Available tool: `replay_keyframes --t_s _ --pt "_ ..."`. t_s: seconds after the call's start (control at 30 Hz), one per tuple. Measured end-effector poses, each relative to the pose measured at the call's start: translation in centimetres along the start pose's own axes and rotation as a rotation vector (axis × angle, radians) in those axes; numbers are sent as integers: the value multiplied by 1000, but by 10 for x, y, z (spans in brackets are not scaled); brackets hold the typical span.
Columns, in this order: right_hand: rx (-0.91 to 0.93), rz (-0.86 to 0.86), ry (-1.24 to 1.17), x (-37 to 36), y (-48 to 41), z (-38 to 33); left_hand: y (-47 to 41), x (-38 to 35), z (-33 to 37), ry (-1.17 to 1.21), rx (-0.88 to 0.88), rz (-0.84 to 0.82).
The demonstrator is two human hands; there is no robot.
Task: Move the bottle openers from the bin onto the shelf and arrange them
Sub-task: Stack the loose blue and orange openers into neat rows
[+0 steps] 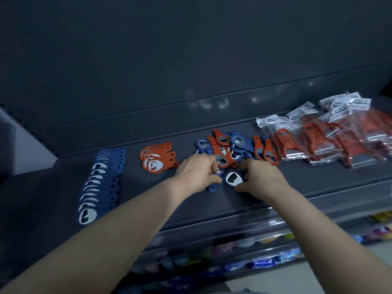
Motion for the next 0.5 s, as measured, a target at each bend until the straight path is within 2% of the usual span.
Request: replay_keyframes --t_s 0.1,0.27,0.4,0.5 --pt "55 7 19 -1 0 7 0 7 0 16 -7 82" --pt "104 131 59 3 -2 8 -3 8 -13 -71 -67 -85" --pt "123 225 68 8 -2 6 -10 7 -12 -61 -33 -8" --pt "201 184 -19 7 -3 2 -19 6 -5 -155 -23 36"
Point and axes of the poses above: each hand's wrist, its own y-axis away from the middle knuckle, its own x-axis out of the back of the hand, z = x × y, the point moved 4 cm from there along -y, towards the middle knuckle, and after that the axes turned 6 degrees about y, right-handed, at the moved point
